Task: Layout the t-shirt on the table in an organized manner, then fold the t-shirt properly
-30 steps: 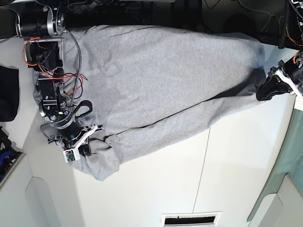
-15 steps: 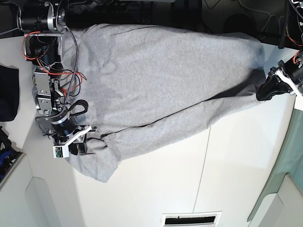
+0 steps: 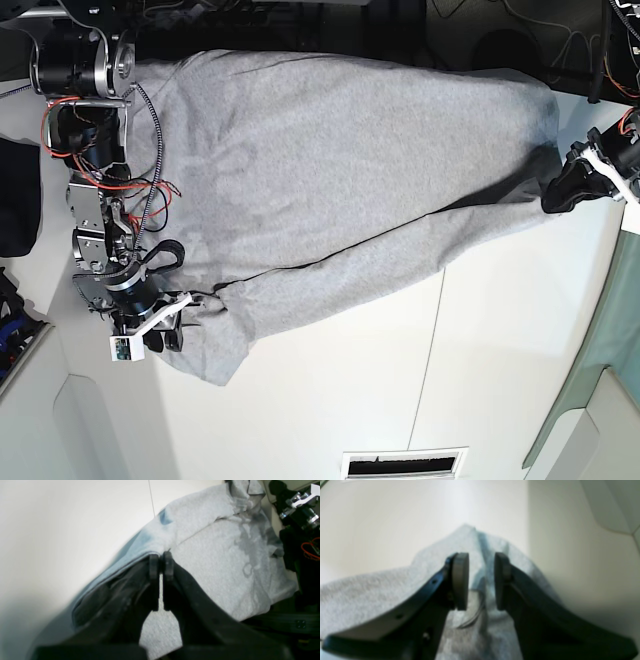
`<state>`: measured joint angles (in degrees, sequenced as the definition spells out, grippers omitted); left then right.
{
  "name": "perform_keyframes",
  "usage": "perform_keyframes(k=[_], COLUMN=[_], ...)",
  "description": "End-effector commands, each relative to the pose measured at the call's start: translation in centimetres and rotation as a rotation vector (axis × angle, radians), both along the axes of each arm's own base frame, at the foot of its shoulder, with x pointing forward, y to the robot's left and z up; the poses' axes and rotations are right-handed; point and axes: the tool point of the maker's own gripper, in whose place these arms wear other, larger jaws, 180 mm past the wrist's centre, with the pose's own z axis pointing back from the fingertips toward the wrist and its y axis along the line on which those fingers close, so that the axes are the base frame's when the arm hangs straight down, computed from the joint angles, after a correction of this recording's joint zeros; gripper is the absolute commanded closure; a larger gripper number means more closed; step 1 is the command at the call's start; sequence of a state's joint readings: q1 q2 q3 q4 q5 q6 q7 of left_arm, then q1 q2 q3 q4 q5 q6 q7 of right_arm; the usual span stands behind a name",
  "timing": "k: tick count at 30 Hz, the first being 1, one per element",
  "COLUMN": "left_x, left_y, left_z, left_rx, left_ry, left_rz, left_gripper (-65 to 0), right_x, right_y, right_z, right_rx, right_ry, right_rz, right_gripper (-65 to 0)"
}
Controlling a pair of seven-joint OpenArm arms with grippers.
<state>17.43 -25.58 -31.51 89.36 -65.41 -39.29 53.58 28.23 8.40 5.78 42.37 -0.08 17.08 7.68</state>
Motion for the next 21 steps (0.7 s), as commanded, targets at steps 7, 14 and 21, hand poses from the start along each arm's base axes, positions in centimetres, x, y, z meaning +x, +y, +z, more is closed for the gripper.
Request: perform_keyframes(k=[7,14,21], left_x=[0.7,0.8,0.8], left_y=[0.3,0.3,1.1], left_z=[1.6,1.7,2.1], left_rx=[0.004,0.002,0.036], left_ry=[-0.056,-0.063,-0.050], left_rz=[-0.007,-0.004,-0.022], left_gripper=[0.0,0.0,0.0], right_x=[1.2,1.6,1.2], right_y=[-0.5,0.9,2.3], right_z=[-0.3,1.3,3.1], right_rx=[0.007,-0.004,0.023], right_ry=[0.016,-0.064,-0.098], right_rz=[-0.018,0.071,0.139], right_gripper=[-16.5,0.0,0.0])
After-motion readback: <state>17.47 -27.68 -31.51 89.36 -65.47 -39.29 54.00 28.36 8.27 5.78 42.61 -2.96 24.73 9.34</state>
